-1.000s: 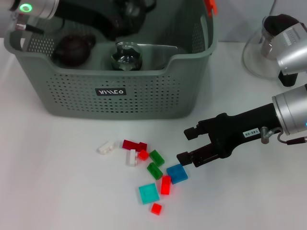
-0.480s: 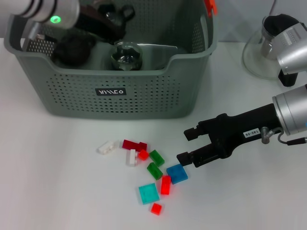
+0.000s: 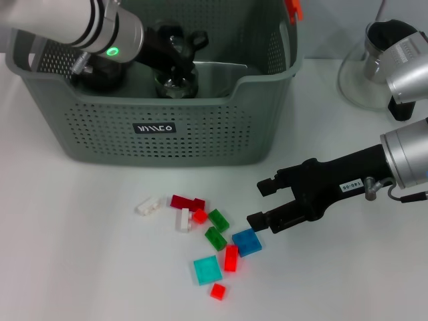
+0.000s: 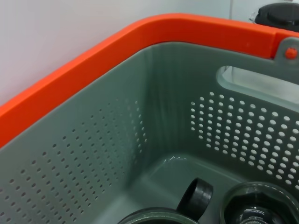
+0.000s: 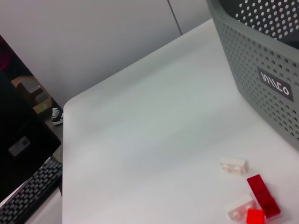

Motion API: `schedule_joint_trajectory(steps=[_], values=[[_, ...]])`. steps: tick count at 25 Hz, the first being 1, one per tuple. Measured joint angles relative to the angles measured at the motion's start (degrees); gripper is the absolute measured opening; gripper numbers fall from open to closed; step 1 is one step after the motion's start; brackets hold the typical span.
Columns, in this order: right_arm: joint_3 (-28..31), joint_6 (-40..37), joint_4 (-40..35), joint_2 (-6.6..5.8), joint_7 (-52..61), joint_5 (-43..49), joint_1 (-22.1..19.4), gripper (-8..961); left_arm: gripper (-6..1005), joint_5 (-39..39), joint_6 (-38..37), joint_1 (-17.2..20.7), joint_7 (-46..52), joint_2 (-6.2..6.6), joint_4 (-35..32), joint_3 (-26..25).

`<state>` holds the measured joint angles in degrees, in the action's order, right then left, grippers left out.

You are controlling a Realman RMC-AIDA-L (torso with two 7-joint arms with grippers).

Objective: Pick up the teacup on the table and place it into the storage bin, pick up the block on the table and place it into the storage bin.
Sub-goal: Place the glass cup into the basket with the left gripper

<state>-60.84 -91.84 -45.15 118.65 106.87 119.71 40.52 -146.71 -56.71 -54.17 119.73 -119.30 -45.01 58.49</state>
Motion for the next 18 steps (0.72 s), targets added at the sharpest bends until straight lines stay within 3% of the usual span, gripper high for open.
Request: schedule_joint_trajectory(steps=[9, 18], values=[[-0.3, 0.0, 0.4, -0.09, 0.0, 0.0, -0.2, 916, 48, -0.7, 2.2, -0.8, 0.0, -0.33, 2.1, 1.4], [-0.3, 0.0, 0.4, -0.09, 0.0, 0.0, -0.3, 916, 52, -3.4, 4.0, -0.9, 0.1, -1.76, 2.0, 1.5]])
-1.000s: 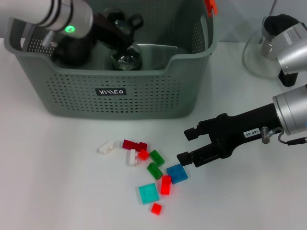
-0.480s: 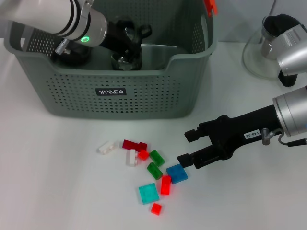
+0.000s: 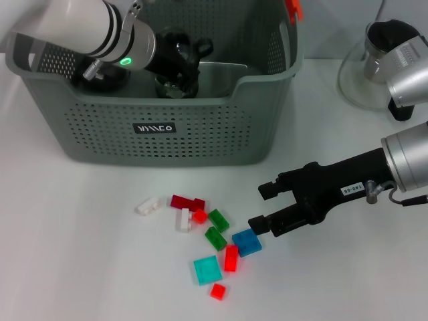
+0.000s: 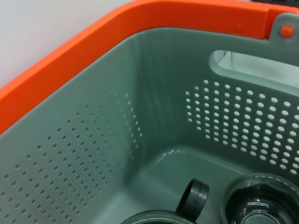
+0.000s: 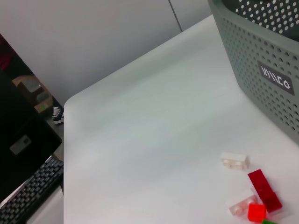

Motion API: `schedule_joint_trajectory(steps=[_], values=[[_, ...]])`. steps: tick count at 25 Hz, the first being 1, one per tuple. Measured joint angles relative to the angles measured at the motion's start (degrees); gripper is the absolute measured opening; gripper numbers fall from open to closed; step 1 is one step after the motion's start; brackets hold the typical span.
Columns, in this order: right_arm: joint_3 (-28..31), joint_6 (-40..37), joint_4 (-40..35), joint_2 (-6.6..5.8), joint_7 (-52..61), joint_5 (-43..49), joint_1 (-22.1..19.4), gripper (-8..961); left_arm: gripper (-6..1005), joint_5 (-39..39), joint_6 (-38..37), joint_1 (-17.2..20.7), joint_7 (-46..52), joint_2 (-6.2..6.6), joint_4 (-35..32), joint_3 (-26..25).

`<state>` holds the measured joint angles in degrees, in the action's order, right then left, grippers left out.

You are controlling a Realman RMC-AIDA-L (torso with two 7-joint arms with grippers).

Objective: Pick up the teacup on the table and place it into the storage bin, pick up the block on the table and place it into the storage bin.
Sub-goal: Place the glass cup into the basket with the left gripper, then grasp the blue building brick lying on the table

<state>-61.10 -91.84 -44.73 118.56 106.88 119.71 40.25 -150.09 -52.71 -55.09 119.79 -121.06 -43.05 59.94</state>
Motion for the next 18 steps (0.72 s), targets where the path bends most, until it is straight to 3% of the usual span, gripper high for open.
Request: schedule_joint_trajectory(steps=[10, 13, 18], values=[[-0.1, -0.1, 0.0, 0.00, 0.0, 0.0, -0.3, 916, 89, -0.1, 0.5, 0.1, 0.9, 0.09, -0.4, 0.0], [-0.1, -0.1, 0.0, 0.00, 0.0, 0.0, -0.3, 916, 289, -0.1, 0.7, 0.3, 0.9, 0.11, -0.6, 0.0], [-0.1, -0.2, 0.0, 0.00, 0.0, 0.0, -0.3, 915, 444, -0.1, 0.7, 1.3, 0.6, -0.22, -2.5, 0.0]])
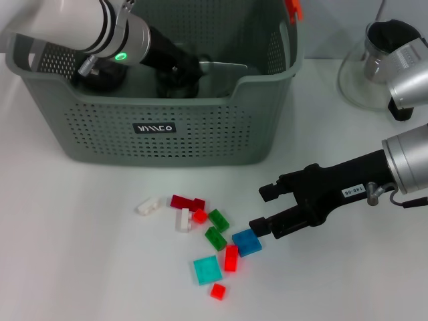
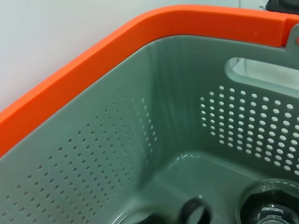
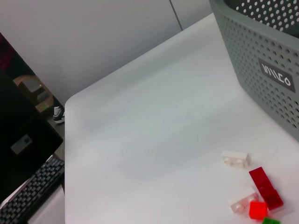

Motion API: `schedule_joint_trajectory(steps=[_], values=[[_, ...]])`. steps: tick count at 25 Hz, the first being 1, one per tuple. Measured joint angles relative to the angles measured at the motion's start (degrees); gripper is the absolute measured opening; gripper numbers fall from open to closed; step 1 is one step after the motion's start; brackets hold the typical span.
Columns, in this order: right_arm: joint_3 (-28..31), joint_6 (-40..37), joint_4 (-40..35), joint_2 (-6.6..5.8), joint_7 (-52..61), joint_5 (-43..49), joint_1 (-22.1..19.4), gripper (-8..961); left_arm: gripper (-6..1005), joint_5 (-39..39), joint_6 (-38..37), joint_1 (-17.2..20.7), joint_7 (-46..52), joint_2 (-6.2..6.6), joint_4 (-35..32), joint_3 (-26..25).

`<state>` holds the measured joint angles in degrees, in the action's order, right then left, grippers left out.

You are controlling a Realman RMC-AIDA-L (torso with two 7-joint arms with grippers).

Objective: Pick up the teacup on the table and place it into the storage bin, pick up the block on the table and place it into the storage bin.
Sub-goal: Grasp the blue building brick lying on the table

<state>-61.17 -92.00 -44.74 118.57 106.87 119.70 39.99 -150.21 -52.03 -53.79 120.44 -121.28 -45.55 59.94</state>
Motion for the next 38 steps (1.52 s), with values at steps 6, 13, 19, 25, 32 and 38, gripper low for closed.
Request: schedule_joint_trajectory(steps=[6, 13, 19, 25, 32, 38], values=[[0.3, -0.4, 0.0, -0.01, -0.2, 0.0, -0.1, 915, 559, -0.2, -0.7, 1.0, 2.2, 0.04, -3.1, -0.2], [0.4, -0.4, 0.0, -0.23, -0.3, 0.0, -0.1, 915, 742, -6.6, -2.1, 2.9, 7.4, -0.05, -9.4, -0.1], [0.4, -0.4, -0.1, -0.27, -0.4, 0.0, 0.2, 915, 876, -9.0, -8.9, 5.3, 8.8, -0.65, -18.2, -1.1], [0.4, -0.4, -0.4, -0.62, -0.5, 0.0, 0.5, 915, 877, -2.8, -20.1, 8.1, 9.4, -1.29, -29.6, -4.9], [0.3, -1.2, -0.7, -1.79, -0.7, -0.3, 0.8, 915, 877, 26.1, -37.7, 15.6, 2.0, -1.35, -40.5, -10.9], [0.4, -1.8, -1.4, -2.42, -1.6, -0.1, 0.8, 915, 878, 41.9, -51.9, 20.8, -10.5, -2.71, -40.5, -14.5]])
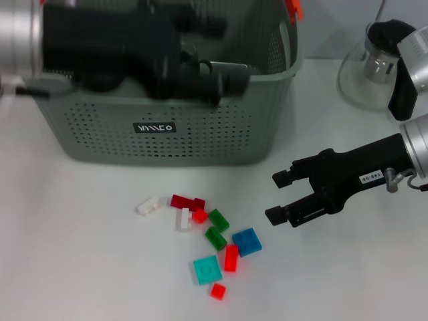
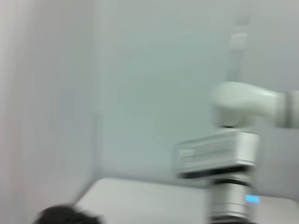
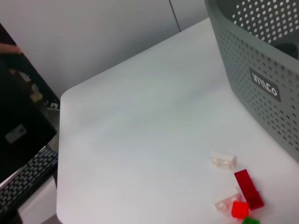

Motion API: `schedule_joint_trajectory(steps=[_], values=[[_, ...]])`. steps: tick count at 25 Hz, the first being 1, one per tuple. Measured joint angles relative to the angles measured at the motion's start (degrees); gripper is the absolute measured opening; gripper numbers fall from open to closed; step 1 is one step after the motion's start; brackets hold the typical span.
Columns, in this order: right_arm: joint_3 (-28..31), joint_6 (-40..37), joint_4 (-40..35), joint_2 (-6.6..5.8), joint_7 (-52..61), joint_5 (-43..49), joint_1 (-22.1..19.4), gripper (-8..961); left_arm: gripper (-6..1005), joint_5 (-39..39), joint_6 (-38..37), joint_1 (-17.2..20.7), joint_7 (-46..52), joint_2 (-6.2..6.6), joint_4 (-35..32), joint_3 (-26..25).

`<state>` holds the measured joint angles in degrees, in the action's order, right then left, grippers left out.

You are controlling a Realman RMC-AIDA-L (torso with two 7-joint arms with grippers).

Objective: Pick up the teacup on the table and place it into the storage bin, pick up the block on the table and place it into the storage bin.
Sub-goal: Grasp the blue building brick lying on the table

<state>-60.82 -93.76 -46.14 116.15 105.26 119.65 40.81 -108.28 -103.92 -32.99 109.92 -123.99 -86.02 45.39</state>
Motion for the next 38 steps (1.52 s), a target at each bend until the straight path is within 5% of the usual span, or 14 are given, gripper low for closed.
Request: schedule_joint_trajectory(steps=[5, 8, 15, 29, 38], values=[[-0.4, -0.4, 0.0, -0.50, -1.4, 0.5, 0.6, 916, 878, 5.1, -6.4, 4.7, -10.5, -0.51, 3.5, 0.9], [-0.4, -0.4, 0.0, -0.54, -2.2, 2.4, 1.4, 917, 878, 6.3, -7.8, 7.4, -19.1, -0.56, 11.2, 1.0], [-1.2, -1.2, -1.1, 0.77, -2.3, 8.0, 4.6, 916, 878, 4.0, -5.2, 9.4, -32.8, -0.77, 22.1, -0.3], [-5.8, -1.3, -1.5, 3.52, -0.2, 17.1, 10.6, 917, 879, -7.3, 5.8, 9.0, -34.1, -0.47, 28.9, -0.7], [-11.2, -0.3, -1.5, 4.07, 2.1, 19.5, 12.1, 917, 879, -9.7, 7.9, 9.5, -32.9, -0.37, 30.1, -2.0]])
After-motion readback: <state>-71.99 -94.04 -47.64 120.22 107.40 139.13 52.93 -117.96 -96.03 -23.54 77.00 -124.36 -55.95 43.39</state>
